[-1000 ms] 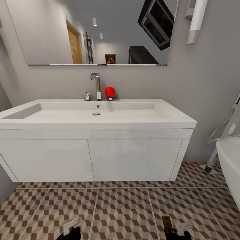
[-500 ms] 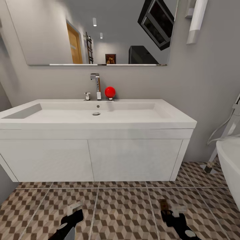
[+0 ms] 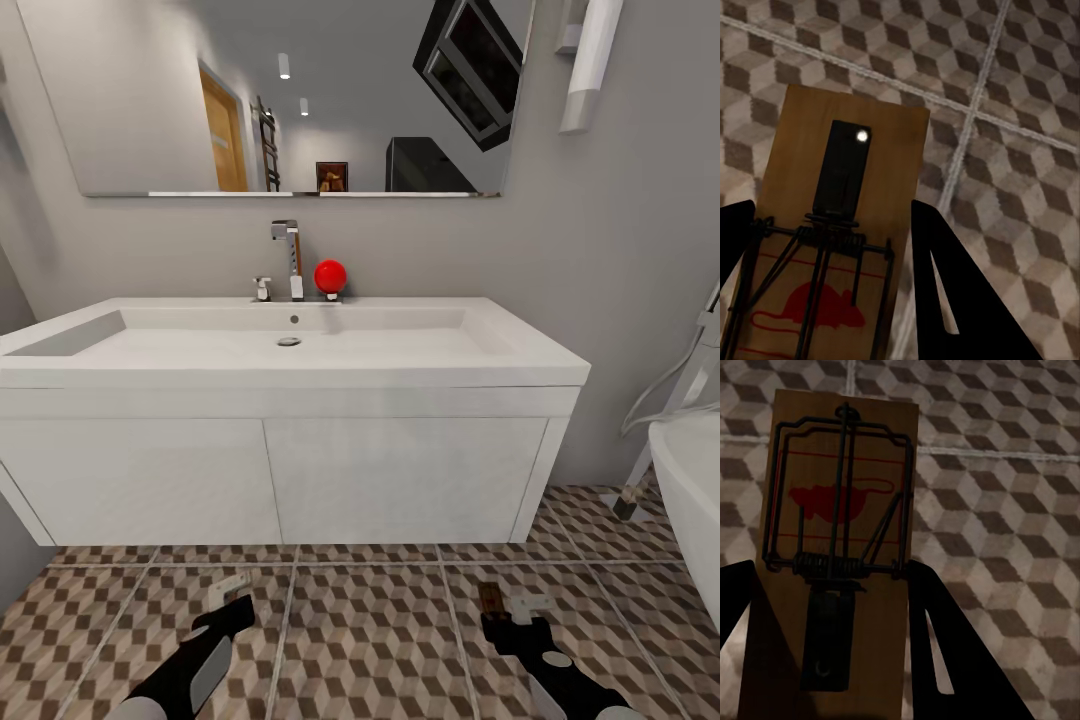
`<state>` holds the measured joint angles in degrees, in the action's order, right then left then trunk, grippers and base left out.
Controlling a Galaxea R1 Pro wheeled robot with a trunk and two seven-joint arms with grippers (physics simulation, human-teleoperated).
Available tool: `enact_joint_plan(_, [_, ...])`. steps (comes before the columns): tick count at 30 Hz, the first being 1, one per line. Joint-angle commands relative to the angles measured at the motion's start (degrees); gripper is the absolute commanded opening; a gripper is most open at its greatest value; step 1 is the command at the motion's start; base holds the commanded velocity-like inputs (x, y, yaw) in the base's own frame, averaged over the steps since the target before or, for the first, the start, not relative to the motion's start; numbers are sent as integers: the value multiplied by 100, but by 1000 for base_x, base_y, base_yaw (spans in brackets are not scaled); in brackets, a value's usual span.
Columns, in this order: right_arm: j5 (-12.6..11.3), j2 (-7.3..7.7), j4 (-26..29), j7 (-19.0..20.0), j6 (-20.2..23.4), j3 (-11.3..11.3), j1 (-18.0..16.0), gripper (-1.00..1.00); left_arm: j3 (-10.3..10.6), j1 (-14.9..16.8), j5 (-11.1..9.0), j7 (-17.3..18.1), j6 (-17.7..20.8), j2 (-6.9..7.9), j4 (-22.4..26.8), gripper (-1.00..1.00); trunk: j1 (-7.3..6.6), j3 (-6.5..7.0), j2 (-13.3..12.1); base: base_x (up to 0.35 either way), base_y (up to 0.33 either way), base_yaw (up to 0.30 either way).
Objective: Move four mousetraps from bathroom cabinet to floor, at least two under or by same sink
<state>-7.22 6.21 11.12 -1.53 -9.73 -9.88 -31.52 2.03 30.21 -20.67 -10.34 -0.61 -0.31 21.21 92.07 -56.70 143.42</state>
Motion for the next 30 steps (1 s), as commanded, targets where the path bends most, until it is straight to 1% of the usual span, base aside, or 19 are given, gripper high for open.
enact_joint_plan(1, [-78, 3, -4, 3, -20, -48, -3, -100, 20, 2, -19, -12, -19, -1, 1, -100, -1, -5, 2, 0, 0, 0])
enact_joint_plan(6, [-70, 3, -17, 3, -20, -49, -3, -100, 39, 1, -11, 22, -9, 4, -13, -100, -1, -5, 2, 0, 0, 0])
enact_joint_plan(8, [-64, 3, -19, 3, -20, -49, -3, -100, 37, 2, -40, 46, 9, 28, -7, -100, -1, -5, 2, 0, 0, 0])
enact_joint_plan(14, [-61, 3, -19, 3, -26, -49, -3, -100, 44, 1, -59, 52, 15, 23, 5, -100, -1, -5, 2, 0, 0, 0])
enact_joint_plan(25, [-79, 3, -21, 3, -29, -36, -3, -100, 52, 1, -27, -3, -3, 18, 6, -100, 27, -249, 17, 0, 0, 0])
enact_joint_plan(30, [-71, 3, -28, 3, -29, -35, -3, -100, 47, 2, -33, 2, -19, -7, 6, -100, 40, -360, 23, 0, 0, 0])
